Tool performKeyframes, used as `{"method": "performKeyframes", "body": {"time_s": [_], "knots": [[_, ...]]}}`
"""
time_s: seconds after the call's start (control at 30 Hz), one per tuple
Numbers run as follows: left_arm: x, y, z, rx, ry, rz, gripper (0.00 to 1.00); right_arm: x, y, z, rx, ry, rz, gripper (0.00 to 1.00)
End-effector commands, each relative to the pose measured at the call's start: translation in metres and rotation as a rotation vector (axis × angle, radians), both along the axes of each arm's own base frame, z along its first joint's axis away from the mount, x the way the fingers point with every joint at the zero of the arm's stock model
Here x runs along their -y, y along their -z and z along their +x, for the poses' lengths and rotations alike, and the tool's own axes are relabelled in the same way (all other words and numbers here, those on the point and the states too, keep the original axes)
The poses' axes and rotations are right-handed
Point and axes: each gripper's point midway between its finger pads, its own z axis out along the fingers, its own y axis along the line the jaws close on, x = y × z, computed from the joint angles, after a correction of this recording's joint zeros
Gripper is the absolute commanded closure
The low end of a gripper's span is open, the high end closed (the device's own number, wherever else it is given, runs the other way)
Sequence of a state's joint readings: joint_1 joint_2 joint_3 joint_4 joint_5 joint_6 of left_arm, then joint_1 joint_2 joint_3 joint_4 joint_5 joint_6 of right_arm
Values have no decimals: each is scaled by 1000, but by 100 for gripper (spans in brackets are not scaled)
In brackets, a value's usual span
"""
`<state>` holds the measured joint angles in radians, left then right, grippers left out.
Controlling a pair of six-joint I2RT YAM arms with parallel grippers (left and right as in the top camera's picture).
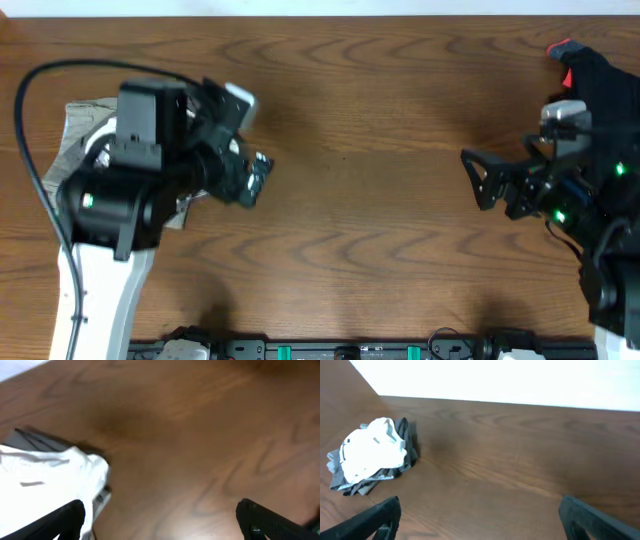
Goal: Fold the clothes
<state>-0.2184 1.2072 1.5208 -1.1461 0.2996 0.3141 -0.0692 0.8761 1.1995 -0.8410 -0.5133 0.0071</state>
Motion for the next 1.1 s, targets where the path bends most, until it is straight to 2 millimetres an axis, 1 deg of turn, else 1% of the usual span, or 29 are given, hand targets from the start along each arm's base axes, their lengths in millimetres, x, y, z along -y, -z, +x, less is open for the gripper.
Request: {"method": "performKeyframes", "body": {"time_s": [0.0, 0.1, 0.27, 0.47, 0.57, 0.67, 0.8, 0.93, 1.07], "knots": [[-4, 6, -10, -21, 5, 55, 2, -2, -10, -9, 33, -13, 0, 1], [-6, 8, -17, -41, 5, 60, 2, -3, -12, -14, 40, -11, 4, 1], [-4, 8, -15, -40, 9, 55, 2, -4, -7, -18, 11, -19, 11, 1], [-4, 8, -15, -41, 9, 55, 2, -18, -8, -26, -3, -96, 56, 1], [-4, 8, -14, -41, 8, 55, 2, -18, -3, -28, -26, -98, 60, 1], [-4, 8, -14, -41, 9, 55, 2, -20, 8, -37, -92, -102, 72, 1], [-4, 8, -14, -41, 9, 55, 2, -20, 11, -39, -106, -101, 73, 1], [-4, 9, -14, -41, 9, 55, 2, -12, 10, -33, -66, -71, 6, 1], [-4, 9, -14, -41, 9, 55, 2, -13, 3, -30, 26, -123, -93, 1]]}}
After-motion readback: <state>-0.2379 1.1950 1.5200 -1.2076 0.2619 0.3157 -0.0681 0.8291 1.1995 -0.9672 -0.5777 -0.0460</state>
